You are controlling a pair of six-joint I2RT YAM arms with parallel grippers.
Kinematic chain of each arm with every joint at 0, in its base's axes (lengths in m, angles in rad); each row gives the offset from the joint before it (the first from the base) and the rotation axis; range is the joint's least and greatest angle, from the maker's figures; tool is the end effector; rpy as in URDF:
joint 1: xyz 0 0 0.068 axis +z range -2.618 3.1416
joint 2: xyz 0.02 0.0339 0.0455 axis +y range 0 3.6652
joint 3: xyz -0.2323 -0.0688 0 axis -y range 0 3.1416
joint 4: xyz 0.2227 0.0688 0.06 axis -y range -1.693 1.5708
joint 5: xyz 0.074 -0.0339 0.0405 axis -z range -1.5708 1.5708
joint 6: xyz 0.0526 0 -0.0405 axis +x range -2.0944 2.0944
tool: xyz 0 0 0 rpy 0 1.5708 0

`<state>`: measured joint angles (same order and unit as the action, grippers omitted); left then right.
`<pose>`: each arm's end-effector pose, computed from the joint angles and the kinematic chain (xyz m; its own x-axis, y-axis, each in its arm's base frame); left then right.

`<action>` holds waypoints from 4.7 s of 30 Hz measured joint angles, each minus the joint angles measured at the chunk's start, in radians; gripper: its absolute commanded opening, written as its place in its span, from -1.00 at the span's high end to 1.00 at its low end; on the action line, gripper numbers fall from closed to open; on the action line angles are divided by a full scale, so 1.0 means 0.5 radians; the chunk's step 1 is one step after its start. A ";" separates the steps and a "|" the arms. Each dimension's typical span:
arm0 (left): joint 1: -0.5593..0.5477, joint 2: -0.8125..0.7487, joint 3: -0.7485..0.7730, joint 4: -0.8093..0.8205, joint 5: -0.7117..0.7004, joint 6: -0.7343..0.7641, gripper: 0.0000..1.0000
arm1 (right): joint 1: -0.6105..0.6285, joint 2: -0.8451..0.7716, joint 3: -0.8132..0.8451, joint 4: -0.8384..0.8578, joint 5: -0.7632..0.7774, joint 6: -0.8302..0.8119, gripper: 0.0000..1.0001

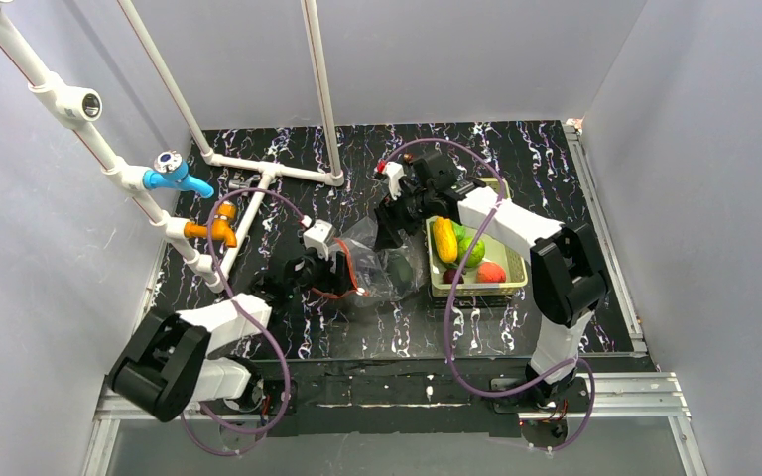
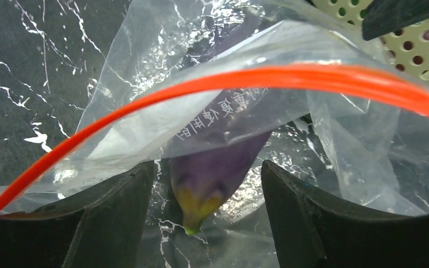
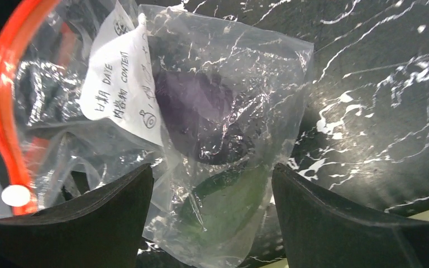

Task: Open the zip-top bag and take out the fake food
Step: Pick up the fake vegetable from the zipper food storage bag, then place the fake vegetable in the bin.

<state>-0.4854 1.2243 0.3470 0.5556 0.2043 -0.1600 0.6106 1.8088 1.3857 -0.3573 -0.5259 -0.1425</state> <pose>0.2150 -0.1255 0.1594 -0.3760 0.0220 -0.9264 0.5745 0.7899 -0.2145 0.3022 0.2437 0.2185 -0.4587 -0.4709 -0.7536 -0.8620 0.4417 0.2487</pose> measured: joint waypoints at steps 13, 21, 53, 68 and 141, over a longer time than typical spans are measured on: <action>0.024 0.375 0.127 0.205 0.132 -0.025 -0.38 | 0.000 0.188 0.086 -0.124 0.007 0.239 -0.67; 0.024 0.523 0.112 0.321 0.208 -0.089 -0.31 | 0.000 0.193 0.106 -0.159 0.007 0.250 -0.67; 0.028 -0.395 0.653 -1.496 0.091 -0.040 1.00 | -0.133 0.069 0.143 -0.283 -0.039 0.225 -0.67; 0.189 0.031 0.796 -1.348 0.297 -0.900 1.00 | -0.162 -0.362 0.044 -0.449 -0.039 -0.208 -0.67; 0.122 -0.687 1.829 -3.838 0.285 -0.399 1.00 | -0.461 -0.578 -0.036 -0.587 -0.790 -0.494 -0.67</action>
<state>-0.4244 0.8806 1.2613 -1.3632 0.3466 -0.3595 0.3801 1.5196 1.3678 -0.6506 -0.9207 -0.3893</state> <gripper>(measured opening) 0.458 0.838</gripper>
